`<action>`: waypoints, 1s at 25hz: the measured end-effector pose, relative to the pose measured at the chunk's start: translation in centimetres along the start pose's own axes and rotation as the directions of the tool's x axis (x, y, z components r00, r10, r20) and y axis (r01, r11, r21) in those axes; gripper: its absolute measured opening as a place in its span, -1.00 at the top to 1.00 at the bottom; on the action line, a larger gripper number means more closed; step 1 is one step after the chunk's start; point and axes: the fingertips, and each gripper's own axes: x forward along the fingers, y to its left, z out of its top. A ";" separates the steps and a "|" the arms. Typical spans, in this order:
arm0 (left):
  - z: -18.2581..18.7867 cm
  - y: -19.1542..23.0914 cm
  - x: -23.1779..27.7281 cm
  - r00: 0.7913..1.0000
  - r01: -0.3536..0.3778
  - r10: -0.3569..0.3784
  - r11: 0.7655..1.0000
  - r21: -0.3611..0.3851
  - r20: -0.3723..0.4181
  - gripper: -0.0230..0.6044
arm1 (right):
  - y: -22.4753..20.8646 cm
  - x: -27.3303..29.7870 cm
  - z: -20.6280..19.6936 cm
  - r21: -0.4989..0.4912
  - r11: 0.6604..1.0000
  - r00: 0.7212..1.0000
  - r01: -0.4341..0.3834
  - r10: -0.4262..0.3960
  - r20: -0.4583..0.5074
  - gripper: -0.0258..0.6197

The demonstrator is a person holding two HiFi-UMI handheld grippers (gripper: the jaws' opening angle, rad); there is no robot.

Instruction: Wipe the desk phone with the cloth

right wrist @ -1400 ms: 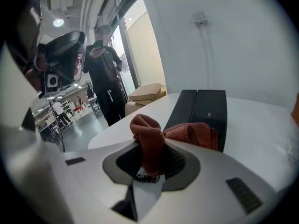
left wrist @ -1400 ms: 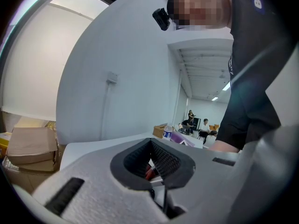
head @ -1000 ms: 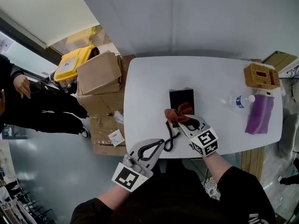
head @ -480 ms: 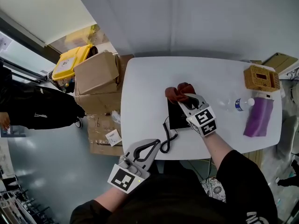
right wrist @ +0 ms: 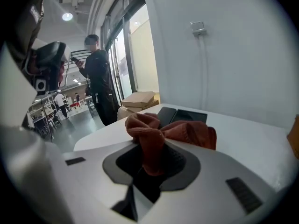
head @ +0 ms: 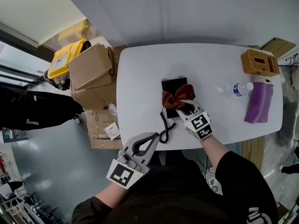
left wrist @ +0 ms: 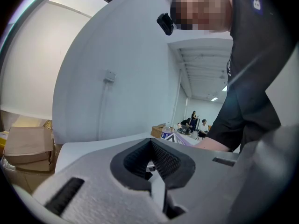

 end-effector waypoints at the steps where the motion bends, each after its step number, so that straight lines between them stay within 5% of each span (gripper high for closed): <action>1: 0.1 -0.3 0.0 1.000 0.007 -0.007 1.000 0.002 -0.004 0.88 | 0.6 -0.2 -0.7 0.000 1.000 1.000 -0.006 0.006 -0.010 0.60; 10: 0.0 -2.0 0.5 0.999 0.050 -0.050 0.999 -0.001 -0.007 0.88 | 3.9 -1.9 -4.1 0.033 0.998 0.996 -0.055 0.057 -0.075 0.60; 18: 0.3 -2.4 0.2 0.999 0.041 -0.041 0.999 0.008 -0.006 0.88 | -1.8 -3.6 3.4 0.008 1.000 0.997 0.014 -0.015 0.074 0.60; 25: 0.3 -1.8 0.0 1.000 0.006 -0.006 1.000 0.002 -0.007 0.88 | -7.4 -2.1 6.9 -0.036 0.995 0.991 0.089 -0.085 0.101 0.60</action>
